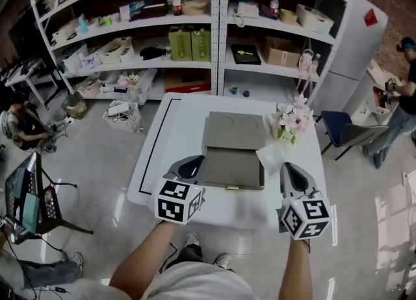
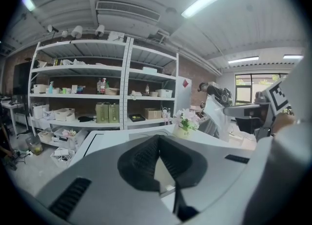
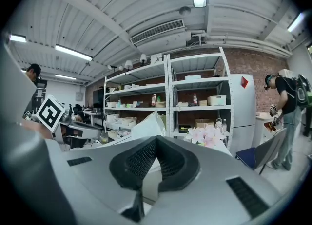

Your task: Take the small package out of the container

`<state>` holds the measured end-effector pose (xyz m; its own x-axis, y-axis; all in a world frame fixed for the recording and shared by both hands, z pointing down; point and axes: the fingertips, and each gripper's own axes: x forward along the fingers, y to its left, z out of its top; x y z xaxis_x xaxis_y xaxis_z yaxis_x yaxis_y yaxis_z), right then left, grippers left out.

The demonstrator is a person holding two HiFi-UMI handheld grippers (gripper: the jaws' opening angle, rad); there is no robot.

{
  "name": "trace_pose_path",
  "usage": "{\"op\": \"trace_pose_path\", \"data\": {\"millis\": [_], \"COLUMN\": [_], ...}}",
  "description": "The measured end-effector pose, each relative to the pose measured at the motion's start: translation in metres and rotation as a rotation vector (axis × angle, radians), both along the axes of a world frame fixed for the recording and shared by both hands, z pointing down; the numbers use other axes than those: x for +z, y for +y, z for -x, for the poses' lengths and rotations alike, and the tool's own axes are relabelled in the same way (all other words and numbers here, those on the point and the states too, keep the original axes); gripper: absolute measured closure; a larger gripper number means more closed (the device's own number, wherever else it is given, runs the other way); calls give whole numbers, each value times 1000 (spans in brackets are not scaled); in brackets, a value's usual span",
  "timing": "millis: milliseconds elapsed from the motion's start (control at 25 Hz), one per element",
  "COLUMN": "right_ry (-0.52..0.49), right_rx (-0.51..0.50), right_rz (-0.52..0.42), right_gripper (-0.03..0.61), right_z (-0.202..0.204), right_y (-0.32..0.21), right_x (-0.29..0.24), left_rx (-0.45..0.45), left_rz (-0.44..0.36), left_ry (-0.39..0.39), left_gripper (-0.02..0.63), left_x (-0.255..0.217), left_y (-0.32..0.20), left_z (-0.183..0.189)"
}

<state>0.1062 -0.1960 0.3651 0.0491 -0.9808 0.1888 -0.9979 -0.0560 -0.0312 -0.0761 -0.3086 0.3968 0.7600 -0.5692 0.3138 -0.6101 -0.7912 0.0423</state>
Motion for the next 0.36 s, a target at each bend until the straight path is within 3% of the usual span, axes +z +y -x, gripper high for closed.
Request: {"op": "trace_pose_path", "data": {"millis": [360], "right_ry": [-12], "right_rx": [17], "right_rz": [1], "right_gripper": [572], "right_z": [-5], "right_y": [3], "right_x": [0], "left_rx": [13], "left_rz": [0], "left_ry": [-1], "left_gripper": [612], "left_x": [-2], "left_y": [1], "left_z": [-5]}}
